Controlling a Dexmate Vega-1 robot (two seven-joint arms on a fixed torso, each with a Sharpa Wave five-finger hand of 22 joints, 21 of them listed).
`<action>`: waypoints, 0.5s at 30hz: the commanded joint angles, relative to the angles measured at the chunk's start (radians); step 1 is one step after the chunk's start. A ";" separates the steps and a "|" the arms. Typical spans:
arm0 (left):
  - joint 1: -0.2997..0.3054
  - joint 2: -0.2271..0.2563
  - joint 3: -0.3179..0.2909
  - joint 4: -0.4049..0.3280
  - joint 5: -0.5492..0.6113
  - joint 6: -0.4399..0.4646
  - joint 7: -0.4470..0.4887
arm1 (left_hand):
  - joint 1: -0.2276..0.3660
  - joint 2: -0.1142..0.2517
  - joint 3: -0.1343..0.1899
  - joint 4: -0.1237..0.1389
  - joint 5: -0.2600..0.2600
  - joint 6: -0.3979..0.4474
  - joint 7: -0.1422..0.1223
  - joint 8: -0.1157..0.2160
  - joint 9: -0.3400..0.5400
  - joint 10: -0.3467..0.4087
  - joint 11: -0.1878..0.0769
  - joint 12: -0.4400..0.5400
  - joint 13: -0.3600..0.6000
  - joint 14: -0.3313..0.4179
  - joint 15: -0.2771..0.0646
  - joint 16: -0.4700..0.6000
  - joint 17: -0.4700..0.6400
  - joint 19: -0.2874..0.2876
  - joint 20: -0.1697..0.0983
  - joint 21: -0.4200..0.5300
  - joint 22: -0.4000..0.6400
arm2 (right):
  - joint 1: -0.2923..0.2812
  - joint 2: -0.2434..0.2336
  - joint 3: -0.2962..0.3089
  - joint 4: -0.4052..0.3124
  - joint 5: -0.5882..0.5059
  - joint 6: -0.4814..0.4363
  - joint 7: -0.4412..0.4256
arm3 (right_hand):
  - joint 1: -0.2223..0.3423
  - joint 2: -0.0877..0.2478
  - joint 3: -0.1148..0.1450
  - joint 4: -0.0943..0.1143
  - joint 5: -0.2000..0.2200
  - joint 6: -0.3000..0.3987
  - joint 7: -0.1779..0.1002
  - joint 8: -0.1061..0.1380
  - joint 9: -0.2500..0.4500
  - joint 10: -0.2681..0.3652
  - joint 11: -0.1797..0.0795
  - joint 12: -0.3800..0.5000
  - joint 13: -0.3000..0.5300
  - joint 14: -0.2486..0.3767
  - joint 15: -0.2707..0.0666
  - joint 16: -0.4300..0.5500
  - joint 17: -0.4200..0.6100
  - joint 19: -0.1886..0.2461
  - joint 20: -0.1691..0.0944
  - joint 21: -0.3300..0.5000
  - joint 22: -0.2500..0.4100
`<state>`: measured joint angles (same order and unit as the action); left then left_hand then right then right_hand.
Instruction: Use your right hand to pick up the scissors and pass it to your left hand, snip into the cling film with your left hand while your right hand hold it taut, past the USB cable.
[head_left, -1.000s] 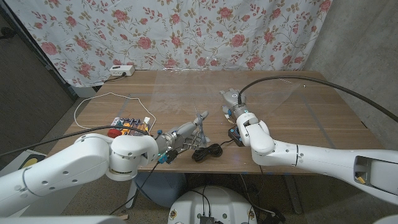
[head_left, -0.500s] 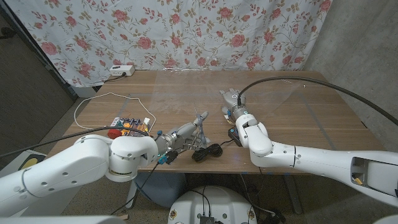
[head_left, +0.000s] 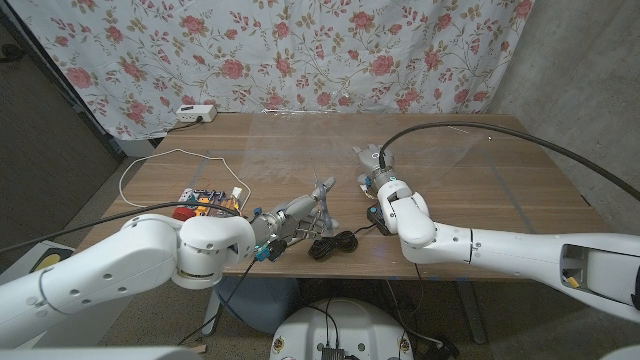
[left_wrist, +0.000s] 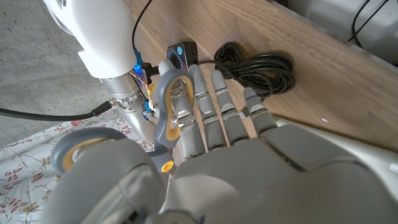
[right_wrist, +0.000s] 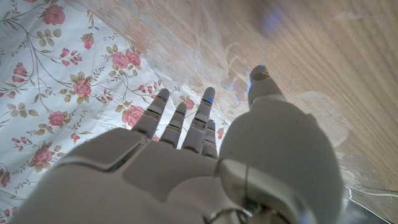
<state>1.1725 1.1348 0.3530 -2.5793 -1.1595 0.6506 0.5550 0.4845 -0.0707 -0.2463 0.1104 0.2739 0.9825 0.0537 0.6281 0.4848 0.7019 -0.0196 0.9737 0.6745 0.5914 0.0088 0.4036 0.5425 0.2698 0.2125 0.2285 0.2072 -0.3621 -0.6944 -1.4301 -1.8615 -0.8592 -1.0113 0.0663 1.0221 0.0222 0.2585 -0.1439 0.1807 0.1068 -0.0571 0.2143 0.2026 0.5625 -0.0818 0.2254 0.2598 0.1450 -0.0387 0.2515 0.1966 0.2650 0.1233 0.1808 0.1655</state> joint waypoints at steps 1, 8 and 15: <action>0.001 -0.001 -0.001 -0.001 -0.006 0.001 0.005 | 0.001 0.008 -0.009 -0.002 0.006 -0.021 0.028 -0.005 0.005 0.018 -0.008 0.007 0.004 0.011 0.002 0.010 0.001 0.008 0.002 -0.003 0.001 | 0.025 0.018 -0.025 0.034 -0.014 -0.017 0.043 | 0.019 0.007 0.007 -0.010 0.006 -0.005 0.000 -0.002 0.001 -0.007 0.011 -0.007 0.000 -0.009 -0.029 -0.002 0.002 -0.003 -0.012 0.002 0.002; 0.008 0.002 -0.003 -0.002 -0.005 -0.006 0.004 | 0.002 0.010 -0.011 -0.001 0.006 -0.020 0.027 -0.006 0.007 0.019 -0.010 0.009 0.005 0.012 0.002 0.011 0.001 0.009 0.002 -0.003 0.001 | 0.044 0.035 -0.040 0.054 -0.014 -0.039 0.087 | 0.022 0.013 0.009 -0.007 0.004 -0.028 0.013 -0.010 0.002 -0.017 0.037 -0.016 -0.007 -0.019 -0.022 -0.007 0.003 -0.010 -0.010 0.001 0.002; 0.014 0.005 -0.007 -0.003 -0.008 -0.011 0.004 | 0.003 0.012 -0.014 -0.001 0.005 -0.020 0.027 -0.009 0.007 0.019 -0.009 0.010 0.005 0.012 0.001 0.011 0.001 0.009 0.002 -0.004 0.001 | 0.053 0.046 -0.045 0.073 -0.002 -0.039 0.098 | 0.015 0.020 0.007 -0.003 0.001 -0.037 0.012 -0.009 0.002 0.011 -0.029 -0.014 -0.018 -0.014 -0.055 -0.007 0.002 -0.012 -0.009 0.004 0.002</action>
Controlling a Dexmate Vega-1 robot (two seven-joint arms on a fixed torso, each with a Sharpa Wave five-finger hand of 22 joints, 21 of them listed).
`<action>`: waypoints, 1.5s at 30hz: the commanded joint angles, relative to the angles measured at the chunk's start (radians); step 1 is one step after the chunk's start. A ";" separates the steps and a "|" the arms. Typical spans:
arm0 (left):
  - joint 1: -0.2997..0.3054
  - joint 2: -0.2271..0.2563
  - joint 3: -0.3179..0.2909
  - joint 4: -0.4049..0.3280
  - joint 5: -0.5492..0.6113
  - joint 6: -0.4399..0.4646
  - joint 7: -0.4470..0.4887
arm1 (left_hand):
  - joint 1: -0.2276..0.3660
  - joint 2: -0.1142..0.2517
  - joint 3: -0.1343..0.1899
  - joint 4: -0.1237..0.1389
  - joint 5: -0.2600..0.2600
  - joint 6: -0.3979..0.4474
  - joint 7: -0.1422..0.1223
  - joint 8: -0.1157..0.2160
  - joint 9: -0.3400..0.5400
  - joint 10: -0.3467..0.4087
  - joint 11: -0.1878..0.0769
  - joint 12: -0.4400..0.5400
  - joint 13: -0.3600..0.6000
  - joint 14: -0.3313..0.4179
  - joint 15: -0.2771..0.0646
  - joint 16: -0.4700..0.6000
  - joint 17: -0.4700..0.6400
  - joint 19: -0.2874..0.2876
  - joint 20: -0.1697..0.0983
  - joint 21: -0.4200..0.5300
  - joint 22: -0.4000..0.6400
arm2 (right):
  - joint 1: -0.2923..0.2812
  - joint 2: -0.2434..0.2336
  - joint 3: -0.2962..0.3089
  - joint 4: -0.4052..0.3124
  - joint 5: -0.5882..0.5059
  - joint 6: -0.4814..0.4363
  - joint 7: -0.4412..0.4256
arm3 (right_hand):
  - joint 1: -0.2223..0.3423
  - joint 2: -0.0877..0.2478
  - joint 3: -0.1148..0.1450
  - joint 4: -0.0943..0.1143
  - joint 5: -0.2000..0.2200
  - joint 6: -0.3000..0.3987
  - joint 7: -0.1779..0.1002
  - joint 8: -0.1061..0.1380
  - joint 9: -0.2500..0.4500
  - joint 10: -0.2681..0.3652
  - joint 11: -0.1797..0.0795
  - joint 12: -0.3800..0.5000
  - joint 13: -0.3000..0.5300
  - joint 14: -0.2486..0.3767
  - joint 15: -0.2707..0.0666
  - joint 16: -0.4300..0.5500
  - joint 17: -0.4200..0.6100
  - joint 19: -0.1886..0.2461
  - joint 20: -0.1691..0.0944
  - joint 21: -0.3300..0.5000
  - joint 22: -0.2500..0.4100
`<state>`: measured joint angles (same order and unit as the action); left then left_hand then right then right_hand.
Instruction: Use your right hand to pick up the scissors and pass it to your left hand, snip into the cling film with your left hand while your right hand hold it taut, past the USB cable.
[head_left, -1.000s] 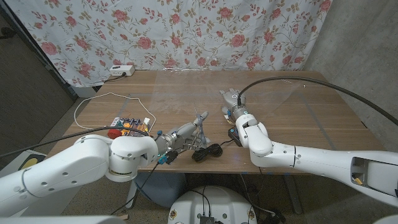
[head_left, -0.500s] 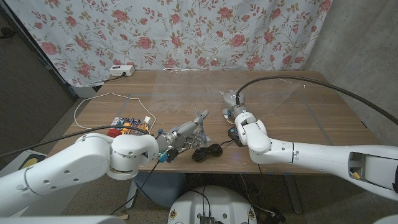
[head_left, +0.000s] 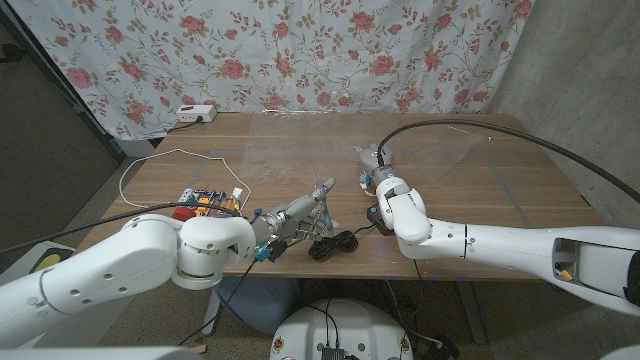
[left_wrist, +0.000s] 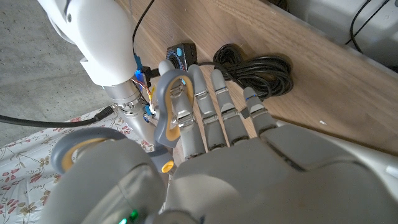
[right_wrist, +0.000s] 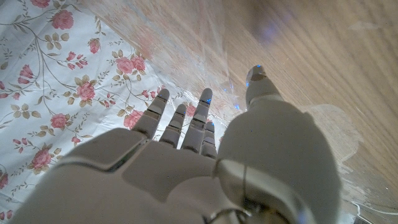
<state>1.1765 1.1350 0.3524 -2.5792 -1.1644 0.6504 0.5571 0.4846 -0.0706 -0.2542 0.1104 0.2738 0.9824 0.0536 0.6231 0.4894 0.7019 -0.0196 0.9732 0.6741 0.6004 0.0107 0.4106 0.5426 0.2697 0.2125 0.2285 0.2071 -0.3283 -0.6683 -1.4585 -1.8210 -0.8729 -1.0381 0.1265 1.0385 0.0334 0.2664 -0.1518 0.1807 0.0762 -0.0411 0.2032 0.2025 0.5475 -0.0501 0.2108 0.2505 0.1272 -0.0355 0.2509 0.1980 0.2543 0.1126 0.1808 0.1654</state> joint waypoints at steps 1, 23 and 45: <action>0.010 0.005 -0.005 -0.003 -0.001 -0.010 0.004 | 0.003 0.012 -0.006 -0.001 0.005 -0.020 0.026 -0.004 0.002 0.019 -0.009 0.010 0.005 0.003 0.000 0.004 0.001 0.009 0.002 -0.004 0.001 | 0.019 0.022 -0.016 0.035 0.013 -0.013 0.037 | -0.001 0.010 -0.001 0.005 0.000 -0.004 -0.007 0.004 0.002 0.042 -0.073 0.005 -0.011 0.011 -0.071 -0.004 0.000 0.002 -0.004 0.006 0.002; 0.013 -0.001 0.001 -0.002 0.000 -0.018 0.003 | 0.005 0.017 -0.015 0.002 0.005 -0.015 0.027 -0.008 0.008 0.019 -0.008 0.014 0.005 0.007 -0.003 0.006 0.001 0.010 0.002 -0.004 0.001 | -0.067 0.019 0.073 0.042 0.073 0.030 -0.187 | 0.074 0.107 0.030 -0.003 0.021 0.189 -0.072 0.061 0.000 0.346 -0.162 0.074 -0.026 0.261 -0.176 0.088 0.009 0.115 -0.079 0.017 0.002; 0.012 -0.011 0.012 0.002 0.010 -0.022 0.001 | 0.005 0.021 -0.024 0.006 0.004 -0.013 0.026 -0.014 0.012 0.017 -0.011 0.016 0.004 0.006 -0.003 0.007 0.001 0.010 0.002 -0.005 0.002 | -0.207 -0.018 0.244 -0.023 0.201 0.164 -0.480 | 0.119 0.117 0.021 -0.010 0.024 0.316 -0.084 0.080 -0.004 0.441 -0.166 0.118 -0.003 0.349 -0.186 0.138 0.041 0.170 -0.097 0.020 0.003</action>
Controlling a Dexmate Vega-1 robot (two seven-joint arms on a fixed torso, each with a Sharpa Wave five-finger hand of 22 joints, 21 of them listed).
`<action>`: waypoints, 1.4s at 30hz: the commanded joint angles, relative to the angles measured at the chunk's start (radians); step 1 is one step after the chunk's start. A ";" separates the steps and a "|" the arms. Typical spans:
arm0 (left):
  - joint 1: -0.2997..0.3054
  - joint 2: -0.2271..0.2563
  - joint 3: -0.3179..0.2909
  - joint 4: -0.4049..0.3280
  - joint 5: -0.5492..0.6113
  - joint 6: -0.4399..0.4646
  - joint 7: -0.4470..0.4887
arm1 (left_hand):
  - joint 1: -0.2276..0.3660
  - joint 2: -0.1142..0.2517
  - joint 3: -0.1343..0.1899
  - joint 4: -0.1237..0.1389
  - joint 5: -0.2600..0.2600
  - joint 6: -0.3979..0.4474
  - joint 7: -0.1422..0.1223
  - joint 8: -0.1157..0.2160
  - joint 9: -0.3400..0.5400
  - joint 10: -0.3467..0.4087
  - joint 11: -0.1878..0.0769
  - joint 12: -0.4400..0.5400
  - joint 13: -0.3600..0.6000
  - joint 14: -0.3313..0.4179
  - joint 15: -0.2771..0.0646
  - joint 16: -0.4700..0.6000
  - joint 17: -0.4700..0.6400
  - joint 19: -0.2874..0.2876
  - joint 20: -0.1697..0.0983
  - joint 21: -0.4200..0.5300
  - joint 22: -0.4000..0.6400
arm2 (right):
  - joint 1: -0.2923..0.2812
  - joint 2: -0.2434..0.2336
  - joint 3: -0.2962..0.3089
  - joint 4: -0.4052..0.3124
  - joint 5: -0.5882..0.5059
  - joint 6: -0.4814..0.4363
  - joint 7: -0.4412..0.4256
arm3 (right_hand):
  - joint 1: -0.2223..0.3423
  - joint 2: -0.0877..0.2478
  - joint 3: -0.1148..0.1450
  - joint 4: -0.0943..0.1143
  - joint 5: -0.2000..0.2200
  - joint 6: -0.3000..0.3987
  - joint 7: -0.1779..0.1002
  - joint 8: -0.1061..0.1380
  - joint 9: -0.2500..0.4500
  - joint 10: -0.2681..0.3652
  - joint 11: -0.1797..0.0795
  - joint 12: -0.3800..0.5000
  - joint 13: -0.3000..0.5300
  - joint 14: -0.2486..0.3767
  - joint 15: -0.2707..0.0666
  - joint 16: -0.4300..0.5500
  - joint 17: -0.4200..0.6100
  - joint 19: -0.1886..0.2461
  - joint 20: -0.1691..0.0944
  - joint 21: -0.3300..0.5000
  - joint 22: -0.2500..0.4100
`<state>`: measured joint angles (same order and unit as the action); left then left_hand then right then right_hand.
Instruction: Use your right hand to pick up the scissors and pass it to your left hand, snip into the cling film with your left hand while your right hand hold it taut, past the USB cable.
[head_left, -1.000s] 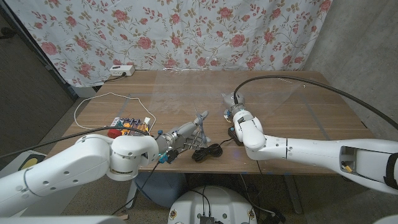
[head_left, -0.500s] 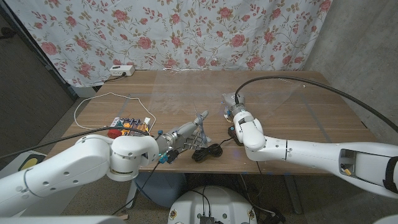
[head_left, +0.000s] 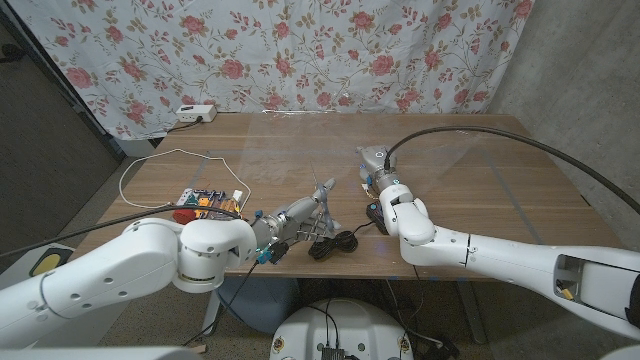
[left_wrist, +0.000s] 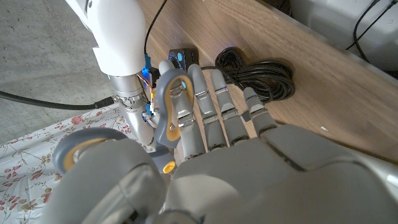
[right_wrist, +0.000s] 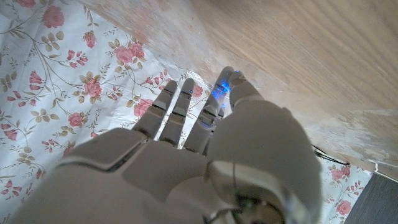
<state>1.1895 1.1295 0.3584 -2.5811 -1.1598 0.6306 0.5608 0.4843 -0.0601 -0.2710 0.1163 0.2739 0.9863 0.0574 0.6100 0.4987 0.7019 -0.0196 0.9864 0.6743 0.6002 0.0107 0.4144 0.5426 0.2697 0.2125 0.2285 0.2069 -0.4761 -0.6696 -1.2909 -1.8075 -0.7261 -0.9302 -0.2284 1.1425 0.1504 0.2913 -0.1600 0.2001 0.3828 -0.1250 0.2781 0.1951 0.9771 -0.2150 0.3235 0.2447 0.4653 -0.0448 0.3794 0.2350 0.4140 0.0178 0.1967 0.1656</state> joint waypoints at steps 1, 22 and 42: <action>0.000 -0.006 0.006 0.004 0.005 -0.004 -0.003 | 0.005 0.011 -0.008 0.000 0.004 -0.017 0.022 -0.002 0.003 0.017 -0.010 0.002 0.003 0.007 -0.003 0.003 0.001 0.010 0.002 -0.005 0.002 | -0.062 -0.016 0.080 -0.040 0.056 0.057 -0.131 | 0.016 0.000 -0.004 -0.002 0.005 0.012 0.000 0.005 0.003 0.011 -0.001 0.006 0.004 0.012 -0.177 0.010 0.004 0.010 -0.002 0.004 0.003; 0.004 -0.015 0.015 0.001 0.023 -0.009 0.000 | 0.009 0.015 -0.015 0.001 0.004 -0.015 0.023 -0.009 0.004 0.015 -0.010 0.004 0.001 0.008 -0.003 0.005 0.001 0.010 0.002 -0.006 0.002 | -0.082 -0.046 0.110 -0.116 0.042 0.046 -0.177 | 0.021 -0.002 -0.009 -0.001 0.004 0.018 0.004 0.001 0.003 0.010 -0.001 0.007 0.006 0.014 -0.177 0.015 0.012 0.007 0.003 0.000 0.003; 0.030 -0.018 0.014 -0.003 0.037 -0.027 0.000 | 0.011 0.017 -0.021 0.002 0.003 -0.012 0.022 -0.013 0.007 0.016 -0.010 0.007 0.002 0.008 -0.004 0.006 0.001 0.011 0.002 -0.006 0.002 | -0.098 -0.072 0.112 -0.181 0.012 0.049 -0.213 | 0.026 -0.001 -0.012 0.000 0.005 0.017 0.001 -0.004 0.003 0.009 -0.001 0.009 0.009 0.009 -0.177 0.016 0.016 0.006 0.004 -0.002 0.004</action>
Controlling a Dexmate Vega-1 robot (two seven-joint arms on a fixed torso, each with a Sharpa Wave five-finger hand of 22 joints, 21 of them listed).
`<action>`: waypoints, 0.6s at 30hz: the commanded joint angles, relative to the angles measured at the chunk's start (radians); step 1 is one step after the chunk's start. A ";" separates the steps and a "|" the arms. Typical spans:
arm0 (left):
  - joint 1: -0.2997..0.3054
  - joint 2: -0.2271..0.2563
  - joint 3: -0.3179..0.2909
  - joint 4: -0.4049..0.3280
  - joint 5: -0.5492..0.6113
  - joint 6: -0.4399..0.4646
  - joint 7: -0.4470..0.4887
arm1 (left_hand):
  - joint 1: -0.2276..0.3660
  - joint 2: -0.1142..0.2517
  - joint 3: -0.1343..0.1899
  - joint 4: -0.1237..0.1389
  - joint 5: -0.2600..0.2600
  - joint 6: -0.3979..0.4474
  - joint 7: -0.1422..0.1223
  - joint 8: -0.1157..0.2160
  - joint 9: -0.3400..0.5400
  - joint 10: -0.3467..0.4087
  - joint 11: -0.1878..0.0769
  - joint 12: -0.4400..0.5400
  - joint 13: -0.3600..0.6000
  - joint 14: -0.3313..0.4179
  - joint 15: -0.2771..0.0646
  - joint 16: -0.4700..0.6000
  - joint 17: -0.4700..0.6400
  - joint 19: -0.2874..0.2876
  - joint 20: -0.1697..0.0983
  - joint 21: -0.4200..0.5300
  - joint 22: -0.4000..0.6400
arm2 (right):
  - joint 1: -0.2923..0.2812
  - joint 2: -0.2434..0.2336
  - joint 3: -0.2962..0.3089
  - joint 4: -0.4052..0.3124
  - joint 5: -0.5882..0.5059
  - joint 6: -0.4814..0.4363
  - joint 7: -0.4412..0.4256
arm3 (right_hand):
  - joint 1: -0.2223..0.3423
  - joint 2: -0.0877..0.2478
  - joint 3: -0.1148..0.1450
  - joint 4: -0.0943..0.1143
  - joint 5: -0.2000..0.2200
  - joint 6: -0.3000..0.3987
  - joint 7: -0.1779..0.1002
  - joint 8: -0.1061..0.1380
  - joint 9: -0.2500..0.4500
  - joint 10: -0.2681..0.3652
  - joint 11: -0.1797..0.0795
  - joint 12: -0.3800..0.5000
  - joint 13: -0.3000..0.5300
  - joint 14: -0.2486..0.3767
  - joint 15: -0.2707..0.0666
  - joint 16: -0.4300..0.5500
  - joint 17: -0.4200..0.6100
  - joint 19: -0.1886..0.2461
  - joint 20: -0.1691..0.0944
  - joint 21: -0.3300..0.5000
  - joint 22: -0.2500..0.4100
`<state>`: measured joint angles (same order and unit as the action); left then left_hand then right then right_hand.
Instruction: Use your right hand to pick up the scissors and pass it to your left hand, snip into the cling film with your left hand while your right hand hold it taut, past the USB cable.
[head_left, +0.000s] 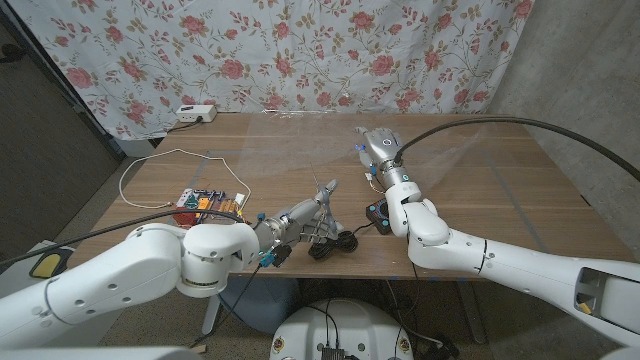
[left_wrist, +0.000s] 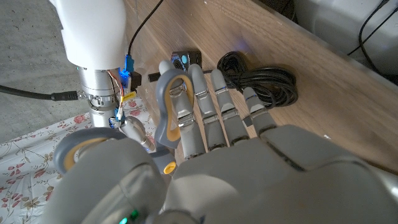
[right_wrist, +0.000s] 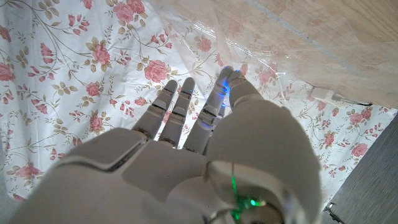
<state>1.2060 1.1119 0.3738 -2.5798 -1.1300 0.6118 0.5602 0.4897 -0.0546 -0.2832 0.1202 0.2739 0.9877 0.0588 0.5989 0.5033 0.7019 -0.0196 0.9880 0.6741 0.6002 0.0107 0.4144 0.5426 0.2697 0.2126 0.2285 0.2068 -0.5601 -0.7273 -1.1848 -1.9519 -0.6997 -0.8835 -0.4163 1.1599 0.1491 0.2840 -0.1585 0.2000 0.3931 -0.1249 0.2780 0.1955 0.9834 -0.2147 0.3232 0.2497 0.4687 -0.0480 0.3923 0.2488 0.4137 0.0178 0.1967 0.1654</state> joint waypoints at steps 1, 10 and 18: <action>0.015 0.000 0.000 -0.005 0.010 -0.010 -0.001 | 0.006 0.011 -0.009 -0.002 0.003 -0.015 0.021 -0.002 0.003 0.015 -0.010 0.005 0.002 0.008 -0.004 0.006 0.001 0.011 0.002 -0.006 0.002 | -0.018 -0.019 0.009 -0.044 -0.013 0.005 -0.031 | 0.008 0.001 -0.005 -0.001 0.005 0.007 0.000 -0.005 0.003 0.003 -0.001 0.010 0.004 0.006 -0.173 0.004 0.003 0.007 0.004 -0.001 0.004; 0.022 -0.001 0.000 -0.006 0.017 -0.015 -0.002 | 0.007 0.012 -0.011 -0.002 0.003 -0.014 0.021 -0.004 0.006 0.015 -0.009 0.005 0.001 0.009 -0.004 0.006 0.000 0.011 0.002 -0.006 0.002 | -0.037 -0.036 0.016 -0.075 -0.024 -0.003 -0.054 | 0.009 0.002 -0.007 0.000 0.005 0.010 -0.002 -0.006 0.003 0.003 -0.001 0.012 0.007 0.004 -0.173 0.004 0.005 0.006 0.005 -0.002 0.004; 0.020 -0.001 0.001 -0.006 0.019 -0.012 -0.008 | 0.008 0.013 -0.013 -0.002 0.003 -0.014 0.020 -0.007 0.007 0.015 -0.009 0.006 0.000 0.008 -0.002 0.006 0.000 0.010 0.002 -0.007 0.002 | -0.048 -0.039 0.023 -0.083 -0.021 0.000 -0.067 | 0.011 0.002 -0.008 0.001 0.005 0.013 -0.005 -0.007 0.004 0.000 -0.001 0.013 0.010 0.001 -0.173 0.004 0.006 0.006 0.006 -0.003 0.004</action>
<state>1.2234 1.1113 0.3743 -2.5847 -1.1159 0.6002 0.5585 0.4951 -0.0493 -0.2879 0.1166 0.2738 0.9877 0.0588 0.5942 0.5079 0.7019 -0.0196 0.9878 0.6701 0.6002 0.0107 0.4143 0.5427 0.2697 0.2126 0.2272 0.2068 -0.5928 -0.7574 -1.1696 -2.0140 -0.7177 -0.8815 -0.4627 1.1598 0.1490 0.2744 -0.1599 0.2000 0.3985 -0.1302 0.2731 0.1980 0.9833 -0.2146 0.3295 0.2580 0.4687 -0.0480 0.3923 0.2535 0.4137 0.0178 0.1967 0.1653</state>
